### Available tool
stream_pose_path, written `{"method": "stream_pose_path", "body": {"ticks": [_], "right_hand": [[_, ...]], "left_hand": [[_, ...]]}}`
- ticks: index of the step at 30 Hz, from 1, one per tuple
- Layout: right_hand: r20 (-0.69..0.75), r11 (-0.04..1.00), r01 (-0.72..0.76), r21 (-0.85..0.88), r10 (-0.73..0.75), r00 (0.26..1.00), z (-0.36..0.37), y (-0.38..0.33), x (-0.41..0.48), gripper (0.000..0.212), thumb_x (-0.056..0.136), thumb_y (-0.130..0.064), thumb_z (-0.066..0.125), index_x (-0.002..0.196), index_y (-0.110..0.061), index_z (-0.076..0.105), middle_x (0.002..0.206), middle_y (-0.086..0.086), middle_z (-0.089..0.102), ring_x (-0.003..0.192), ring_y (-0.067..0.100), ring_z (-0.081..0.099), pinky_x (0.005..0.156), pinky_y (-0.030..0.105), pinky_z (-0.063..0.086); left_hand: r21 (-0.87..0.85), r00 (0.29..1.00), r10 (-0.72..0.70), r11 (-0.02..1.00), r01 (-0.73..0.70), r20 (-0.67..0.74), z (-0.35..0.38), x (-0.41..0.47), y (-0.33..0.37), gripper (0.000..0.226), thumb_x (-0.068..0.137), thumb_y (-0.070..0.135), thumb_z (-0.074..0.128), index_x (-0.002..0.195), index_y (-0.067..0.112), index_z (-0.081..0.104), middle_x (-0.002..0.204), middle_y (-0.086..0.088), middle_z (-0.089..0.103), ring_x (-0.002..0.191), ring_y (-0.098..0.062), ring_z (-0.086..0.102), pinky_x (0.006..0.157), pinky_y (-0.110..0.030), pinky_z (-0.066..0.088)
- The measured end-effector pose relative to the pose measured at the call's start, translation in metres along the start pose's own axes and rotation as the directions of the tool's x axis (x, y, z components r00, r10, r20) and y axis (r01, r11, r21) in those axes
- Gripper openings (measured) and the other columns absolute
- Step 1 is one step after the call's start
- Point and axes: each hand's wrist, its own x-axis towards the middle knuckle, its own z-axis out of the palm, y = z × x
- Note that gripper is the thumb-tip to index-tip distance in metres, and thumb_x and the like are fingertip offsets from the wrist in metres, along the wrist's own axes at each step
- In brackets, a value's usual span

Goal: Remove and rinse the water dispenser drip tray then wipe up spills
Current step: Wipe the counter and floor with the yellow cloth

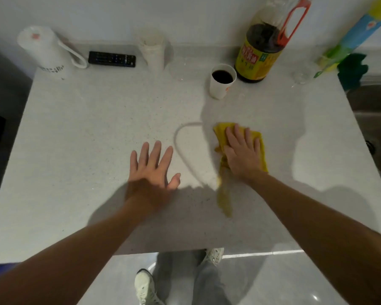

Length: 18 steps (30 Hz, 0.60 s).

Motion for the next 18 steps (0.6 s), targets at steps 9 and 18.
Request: {"method": "stream_pose_path", "body": {"ticks": [9, 18], "right_hand": [[0.17, 0.846, 0.517, -0.129, -0.495, 0.852, -0.017, 0.043, -0.041, 0.066, 0.097, -0.036, 0.029, 0.162, -0.029, 0.019, 0.171, -0.002, 0.007, 0.158, 0.03, -0.001, 0.126, 0.052, -0.004], [-0.182, 0.812, -0.166, 0.56, 0.316, 0.931, 0.006, 0.012, -0.125, 0.057, 0.101, -0.037, 0.052, 0.155, -0.02, 0.039, 0.156, 0.007, 0.044, 0.142, 0.029, 0.043, 0.115, 0.042, 0.034]], "left_hand": [[0.026, 0.999, 0.029, 0.999, -0.028, -0.044, 0.002, -0.001, -0.003, 0.081, 0.096, 0.069, 0.029, 0.166, 0.031, 0.019, 0.176, -0.006, 0.012, 0.162, -0.036, 0.004, 0.129, -0.06, 0.003], [0.058, 0.997, 0.057, 0.997, -0.054, -0.056, 0.004, 0.001, -0.004, 0.082, 0.098, 0.071, 0.016, 0.167, 0.027, 0.012, 0.176, -0.01, 0.014, 0.161, -0.04, 0.005, 0.128, -0.06, 0.002]]}}
